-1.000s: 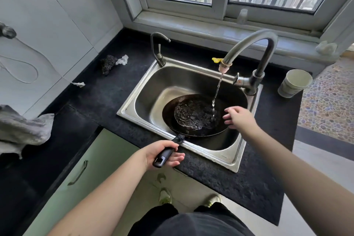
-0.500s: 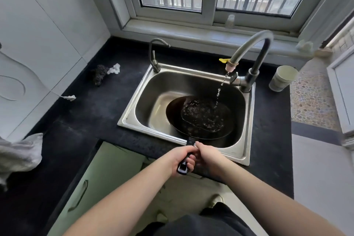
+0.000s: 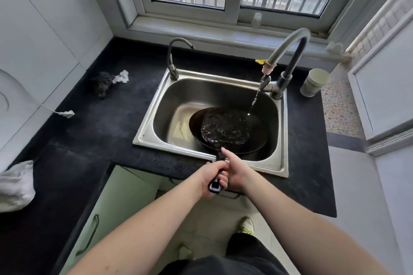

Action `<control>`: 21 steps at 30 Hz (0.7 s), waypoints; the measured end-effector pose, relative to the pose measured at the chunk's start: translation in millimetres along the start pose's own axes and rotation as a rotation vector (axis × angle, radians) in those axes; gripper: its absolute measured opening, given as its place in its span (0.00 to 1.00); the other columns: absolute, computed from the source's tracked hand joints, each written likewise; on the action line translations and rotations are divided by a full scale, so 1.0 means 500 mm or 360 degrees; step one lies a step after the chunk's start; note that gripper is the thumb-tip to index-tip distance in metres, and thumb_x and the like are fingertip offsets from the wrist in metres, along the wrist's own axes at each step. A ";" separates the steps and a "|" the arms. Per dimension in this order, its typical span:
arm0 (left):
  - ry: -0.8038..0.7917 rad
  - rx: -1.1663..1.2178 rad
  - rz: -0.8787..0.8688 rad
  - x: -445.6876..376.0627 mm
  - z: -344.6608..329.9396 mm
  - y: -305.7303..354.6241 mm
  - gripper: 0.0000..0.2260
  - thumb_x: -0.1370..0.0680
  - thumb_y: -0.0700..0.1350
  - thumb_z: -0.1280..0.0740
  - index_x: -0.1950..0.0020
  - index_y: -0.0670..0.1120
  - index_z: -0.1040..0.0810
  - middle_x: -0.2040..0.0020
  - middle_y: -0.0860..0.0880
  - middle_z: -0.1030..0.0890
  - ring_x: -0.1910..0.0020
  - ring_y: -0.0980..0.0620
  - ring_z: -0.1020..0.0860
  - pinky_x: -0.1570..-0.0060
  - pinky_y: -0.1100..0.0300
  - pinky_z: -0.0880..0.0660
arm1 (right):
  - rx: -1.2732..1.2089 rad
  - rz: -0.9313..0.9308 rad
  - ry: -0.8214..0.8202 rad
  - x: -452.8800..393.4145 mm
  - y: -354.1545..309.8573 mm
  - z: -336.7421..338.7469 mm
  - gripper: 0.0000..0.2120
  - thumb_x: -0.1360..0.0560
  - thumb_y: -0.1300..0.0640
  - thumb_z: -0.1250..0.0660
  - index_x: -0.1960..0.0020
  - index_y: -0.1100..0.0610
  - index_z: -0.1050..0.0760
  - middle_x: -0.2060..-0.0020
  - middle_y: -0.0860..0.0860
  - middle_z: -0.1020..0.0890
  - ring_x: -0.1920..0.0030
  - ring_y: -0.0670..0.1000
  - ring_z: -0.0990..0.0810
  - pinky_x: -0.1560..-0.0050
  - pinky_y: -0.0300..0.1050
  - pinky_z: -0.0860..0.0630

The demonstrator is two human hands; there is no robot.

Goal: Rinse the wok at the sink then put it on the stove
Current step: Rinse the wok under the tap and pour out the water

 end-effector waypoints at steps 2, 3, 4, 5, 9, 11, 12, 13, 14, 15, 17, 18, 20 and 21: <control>0.0026 -0.0001 -0.0029 0.005 0.002 -0.004 0.13 0.19 0.42 0.42 0.64 0.46 0.34 0.78 0.51 0.35 0.85 0.60 0.37 0.86 0.70 0.41 | 0.0058 -0.0032 0.0006 -0.003 0.002 -0.004 0.25 0.29 0.36 0.33 0.65 0.59 0.21 0.70 0.49 0.25 0.76 0.47 0.30 0.76 0.36 0.28; 0.0043 -0.0002 -0.0051 0.007 0.005 -0.006 0.14 0.19 0.41 0.42 0.65 0.46 0.35 0.78 0.51 0.36 0.85 0.60 0.38 0.86 0.70 0.42 | 0.0109 -0.0042 0.0015 0.000 0.003 -0.007 0.23 0.28 0.36 0.33 0.65 0.57 0.24 0.70 0.48 0.22 0.77 0.46 0.30 0.76 0.35 0.29; 0.0053 -0.0008 -0.0074 0.011 0.007 -0.009 0.14 0.19 0.41 0.43 0.65 0.46 0.36 0.78 0.51 0.36 0.85 0.59 0.38 0.86 0.70 0.42 | 0.0168 -0.0053 0.0025 0.004 0.005 -0.009 0.21 0.27 0.37 0.33 0.64 0.55 0.27 0.73 0.47 0.21 0.79 0.46 0.30 0.78 0.34 0.31; 0.0060 -0.0019 -0.0094 0.014 0.010 -0.012 0.14 0.19 0.41 0.43 0.65 0.46 0.36 0.78 0.51 0.36 0.85 0.59 0.38 0.86 0.70 0.42 | 0.0220 -0.0070 0.0029 0.008 0.008 -0.012 0.20 0.26 0.39 0.34 0.64 0.55 0.28 0.75 0.47 0.21 0.82 0.45 0.31 0.81 0.33 0.33; 0.0050 -0.0082 -0.0164 0.029 0.028 -0.013 0.11 0.20 0.39 0.44 0.62 0.46 0.35 0.77 0.50 0.34 0.84 0.58 0.38 0.84 0.70 0.41 | 0.0273 -0.0115 -0.0044 0.005 0.017 -0.030 0.17 0.24 0.42 0.35 0.64 0.53 0.30 0.76 0.46 0.21 0.81 0.46 0.28 0.78 0.34 0.32; 0.0038 -0.0145 -0.0218 0.045 0.040 -0.008 0.10 0.20 0.37 0.44 0.60 0.47 0.35 0.77 0.49 0.34 0.84 0.58 0.38 0.83 0.71 0.40 | 0.0129 -0.0107 -0.0122 -0.002 0.019 -0.050 0.15 0.24 0.47 0.35 0.65 0.55 0.29 0.70 0.49 0.18 0.73 0.49 0.21 0.66 0.40 0.26; 0.0028 -0.0186 -0.0245 0.055 0.046 -0.006 0.10 0.20 0.36 0.44 0.59 0.47 0.35 0.76 0.49 0.34 0.84 0.57 0.38 0.82 0.71 0.40 | 0.0042 -0.0109 -0.0154 -0.003 0.021 -0.061 0.15 0.23 0.50 0.36 0.65 0.57 0.29 0.68 0.50 0.18 0.70 0.51 0.18 0.60 0.43 0.25; 0.0017 -0.0226 -0.0272 0.065 0.051 -0.004 0.10 0.20 0.35 0.45 0.59 0.47 0.35 0.76 0.49 0.33 0.84 0.57 0.38 0.82 0.71 0.40 | -0.0025 -0.0108 -0.0200 -0.001 0.024 -0.073 0.14 0.23 0.53 0.36 0.65 0.58 0.28 0.68 0.51 0.18 0.67 0.53 0.17 0.56 0.45 0.25; 0.0009 -0.0270 -0.0304 0.075 0.056 -0.002 0.10 0.20 0.35 0.45 0.59 0.46 0.35 0.76 0.49 0.33 0.84 0.57 0.38 0.81 0.71 0.39 | -0.0054 -0.0096 -0.0228 0.002 0.024 -0.083 0.14 0.22 0.55 0.37 0.65 0.59 0.27 0.69 0.51 0.18 0.65 0.52 0.17 0.55 0.46 0.26; 0.0010 -0.0311 -0.0339 0.083 0.061 0.000 0.10 0.20 0.34 0.45 0.59 0.45 0.35 0.76 0.49 0.33 0.84 0.57 0.38 0.81 0.71 0.39 | -0.0066 -0.0092 -0.0248 0.007 0.026 -0.093 0.14 0.23 0.56 0.37 0.66 0.59 0.26 0.70 0.51 0.19 0.62 0.51 0.18 0.54 0.45 0.26; 0.0015 -0.0374 -0.0401 0.100 0.070 0.003 0.09 0.21 0.33 0.45 0.59 0.44 0.36 0.76 0.48 0.33 0.83 0.56 0.37 0.80 0.70 0.38 | -0.0109 -0.0095 -0.0253 0.011 0.030 -0.106 0.16 0.23 0.57 0.36 0.69 0.60 0.27 0.73 0.50 0.22 0.61 0.50 0.21 0.55 0.44 0.26; 0.0015 -0.0397 -0.0424 0.107 0.072 0.003 0.09 0.21 0.33 0.45 0.59 0.44 0.36 0.75 0.47 0.34 0.83 0.55 0.37 0.79 0.70 0.38 | -0.0125 -0.0089 -0.0238 0.010 0.032 -0.111 0.19 0.24 0.56 0.35 0.72 0.60 0.28 0.75 0.49 0.24 0.63 0.50 0.21 0.57 0.44 0.26; 0.0012 -0.0441 -0.0457 0.119 0.078 -0.001 0.08 0.21 0.33 0.45 0.57 0.44 0.37 0.74 0.47 0.34 0.83 0.55 0.37 0.79 0.69 0.38 | -0.0099 -0.0068 -0.0214 0.008 0.038 -0.125 0.23 0.24 0.52 0.34 0.76 0.58 0.31 0.79 0.48 0.27 0.71 0.49 0.22 0.63 0.41 0.26; 0.0016 -0.0471 -0.0470 0.123 0.083 -0.002 0.07 0.21 0.33 0.45 0.55 0.45 0.37 0.74 0.46 0.34 0.82 0.54 0.37 0.79 0.68 0.38 | -0.0068 -0.0062 -0.0202 0.009 0.043 -0.132 0.25 0.24 0.51 0.33 0.78 0.56 0.33 0.80 0.47 0.29 0.75 0.48 0.23 0.67 0.39 0.26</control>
Point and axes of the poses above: each hand's wrist, its own x-axis away from the middle knuckle, its own z-axis out of the back of the hand, y = z × x, the point moved 9 cm from there along -x, towards the middle knuckle
